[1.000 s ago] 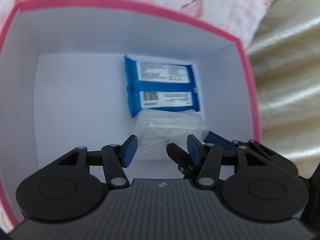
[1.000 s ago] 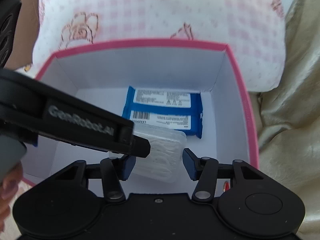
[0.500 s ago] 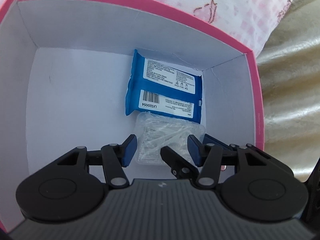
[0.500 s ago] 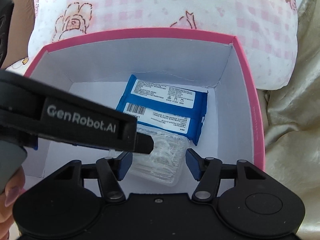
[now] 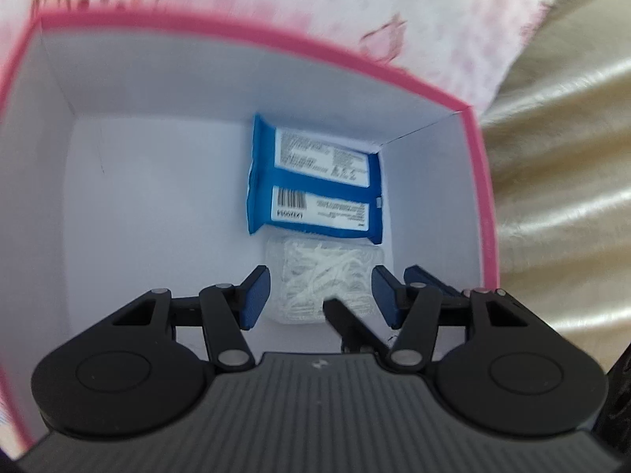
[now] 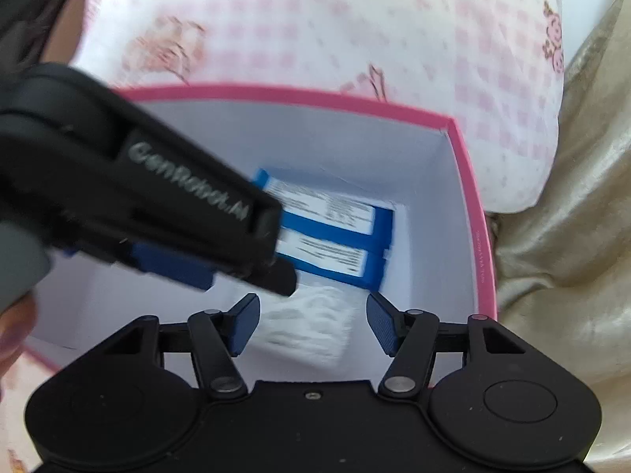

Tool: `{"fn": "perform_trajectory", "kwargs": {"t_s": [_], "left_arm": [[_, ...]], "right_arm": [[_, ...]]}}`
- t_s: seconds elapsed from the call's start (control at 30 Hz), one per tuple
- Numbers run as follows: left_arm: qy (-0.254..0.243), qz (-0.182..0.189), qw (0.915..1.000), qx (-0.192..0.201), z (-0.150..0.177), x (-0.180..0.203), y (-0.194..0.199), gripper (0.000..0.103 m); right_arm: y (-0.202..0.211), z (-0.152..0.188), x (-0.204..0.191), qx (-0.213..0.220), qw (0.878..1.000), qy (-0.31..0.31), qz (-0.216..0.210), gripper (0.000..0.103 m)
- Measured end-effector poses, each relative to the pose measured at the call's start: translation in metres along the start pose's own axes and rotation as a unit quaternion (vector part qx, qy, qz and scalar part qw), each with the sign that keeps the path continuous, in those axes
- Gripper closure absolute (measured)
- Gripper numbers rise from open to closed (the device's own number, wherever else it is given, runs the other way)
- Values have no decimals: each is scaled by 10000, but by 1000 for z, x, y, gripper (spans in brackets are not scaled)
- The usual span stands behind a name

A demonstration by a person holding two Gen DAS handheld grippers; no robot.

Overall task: Organize objects
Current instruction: 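Lower the clear box beside the blue pack and open the left gripper, then withdraw the left tool from the pink box toward the white medicine box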

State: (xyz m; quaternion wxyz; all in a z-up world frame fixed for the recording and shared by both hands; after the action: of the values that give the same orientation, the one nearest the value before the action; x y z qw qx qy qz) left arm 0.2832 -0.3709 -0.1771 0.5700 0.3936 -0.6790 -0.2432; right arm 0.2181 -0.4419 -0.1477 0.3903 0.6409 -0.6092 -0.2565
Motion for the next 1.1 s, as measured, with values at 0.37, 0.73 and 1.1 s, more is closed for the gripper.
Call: {"fn": "perform_trajectory", "kwargs": {"t_s": [0.37,0.73,1.1], "left_arm": [[-1075,-666,9914,337,17,-3,75,39],[-1783,-788,9789,611,39,8,149,39],[-2033,-621,9749,655,49,-16,229,39]], "right_arm": [[57,0,-27,644,9959,-514,-364,37],[107,-13,-54,736,9959,-219,-472,37],[152,-18,-98,898,9929,180,-763,35]]}}
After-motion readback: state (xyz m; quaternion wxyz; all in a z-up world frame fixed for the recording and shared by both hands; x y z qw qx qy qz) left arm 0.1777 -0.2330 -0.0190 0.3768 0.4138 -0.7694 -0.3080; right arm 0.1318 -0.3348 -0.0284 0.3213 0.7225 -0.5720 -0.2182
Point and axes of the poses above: each gripper's, at about its wrist camera, not at the fingertips, and y roughly against the way its jaws point, x to its right, z to its underside, the point moved 9 cm from there along -y, roughly the way its jaws point, and after that the axes turned 5 degrees about y, right-handed, at the moved point
